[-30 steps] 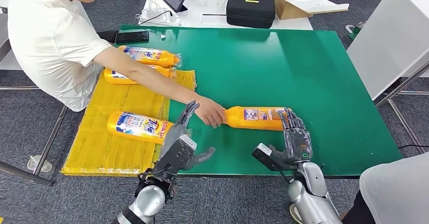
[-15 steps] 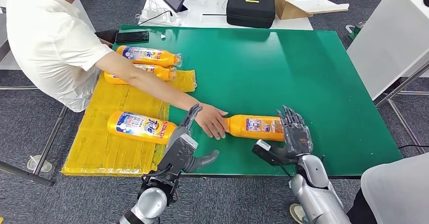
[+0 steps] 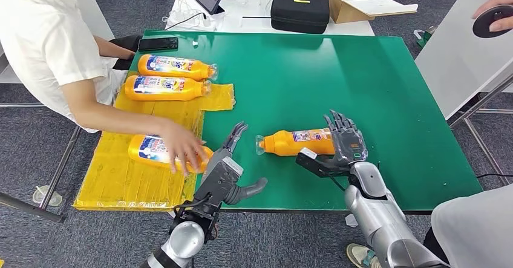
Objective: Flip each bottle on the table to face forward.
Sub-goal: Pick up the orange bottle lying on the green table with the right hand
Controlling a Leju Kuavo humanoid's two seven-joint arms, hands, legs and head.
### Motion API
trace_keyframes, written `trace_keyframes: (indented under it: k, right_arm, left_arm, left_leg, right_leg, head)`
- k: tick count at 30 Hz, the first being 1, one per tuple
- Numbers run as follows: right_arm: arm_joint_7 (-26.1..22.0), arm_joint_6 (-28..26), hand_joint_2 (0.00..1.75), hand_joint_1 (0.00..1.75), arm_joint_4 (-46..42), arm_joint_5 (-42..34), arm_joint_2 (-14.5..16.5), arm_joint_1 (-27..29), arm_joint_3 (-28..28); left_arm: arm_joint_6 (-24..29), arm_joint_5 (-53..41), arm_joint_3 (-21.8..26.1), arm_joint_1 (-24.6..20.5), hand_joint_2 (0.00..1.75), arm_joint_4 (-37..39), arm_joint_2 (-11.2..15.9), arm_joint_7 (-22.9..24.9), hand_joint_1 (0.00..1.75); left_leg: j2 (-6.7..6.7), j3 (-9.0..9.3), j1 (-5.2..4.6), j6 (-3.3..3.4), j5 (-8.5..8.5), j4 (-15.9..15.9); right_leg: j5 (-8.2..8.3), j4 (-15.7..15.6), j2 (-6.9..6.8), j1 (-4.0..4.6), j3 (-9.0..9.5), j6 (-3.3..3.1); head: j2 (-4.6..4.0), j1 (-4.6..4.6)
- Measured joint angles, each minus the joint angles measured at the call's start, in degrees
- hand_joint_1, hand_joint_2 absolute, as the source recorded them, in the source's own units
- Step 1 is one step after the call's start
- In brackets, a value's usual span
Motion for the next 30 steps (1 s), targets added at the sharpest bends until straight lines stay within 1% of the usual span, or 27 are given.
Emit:
trace_keyframes:
  k: [6, 11, 15, 20, 30]
  right_arm:
    - [0.26, 1.11, 1.75, 0.0, 5.26, 0.1, 0.17, -3.32, 0.78]
    - [0.18, 3.05, 1.75, 0.0, 9.54, -0.53, 0.61, -4.65, 1.05]
    - [0.22, 3.41, 1.75, 0.0, 10.14, -0.53, 0.66, -4.89, 1.12]
    - [0.32, 4.89, 1.75, 0.0, 14.05, -0.68, 0.97, -6.86, 1.38]
    - [0.3, 5.28, 1.75, 0.0, 15.32, -0.68, 1.14, -7.53, 1.42]
  left_arm:
    - [-1.07, 0.55, -0.95, -0.85, 1.75, 0.74, -0.21, -0.03, 0.0]
    - [-1.34, 1.32, -1.39, -1.28, 1.75, 1.34, -0.33, -0.22, 0.0]
    - [-1.34, 1.32, -1.44, -1.41, 1.75, 1.45, -0.33, -0.29, 0.0]
    - [-1.34, 1.41, -1.99, -2.11, 1.75, 2.04, -0.33, -0.42, 0.0]
    - [-1.34, 1.52, -2.37, -2.3, 1.75, 2.16, -0.33, -0.51, 0.0]
  left_leg:
    - [-0.01, 0.0, 0.0, 0.0, 0.01, 0.0]
    - [-0.01, 0.01, 0.0, 0.0, 0.01, 0.0]
    - [-0.01, 0.01, 0.0, 0.0, 0.01, 0.0]
    - [0.02, 0.07, 0.0, 0.0, 0.01, 0.0]
    - [0.03, 0.18, 0.0, 0.0, 0.01, 0.0]
  right_leg:
    - [0.0, 0.0, -0.01, 0.0, 0.01, 0.0]
    - [0.01, 0.0, -0.01, 0.0, 0.01, 0.0]
    - [0.01, 0.0, -0.01, 0.0, 0.01, 0.0]
    - [0.01, -0.01, 0.01, 0.0, 0.05, 0.0]
    - [0.01, -0.01, 0.01, 0.0, 0.14, 0.01]
  head:
    - [0.0, 0.01]
    - [0.01, 0.01]
    - [0.0, 0.0]
    - [0.0, 0.0]
    - [0.0, 0.01]
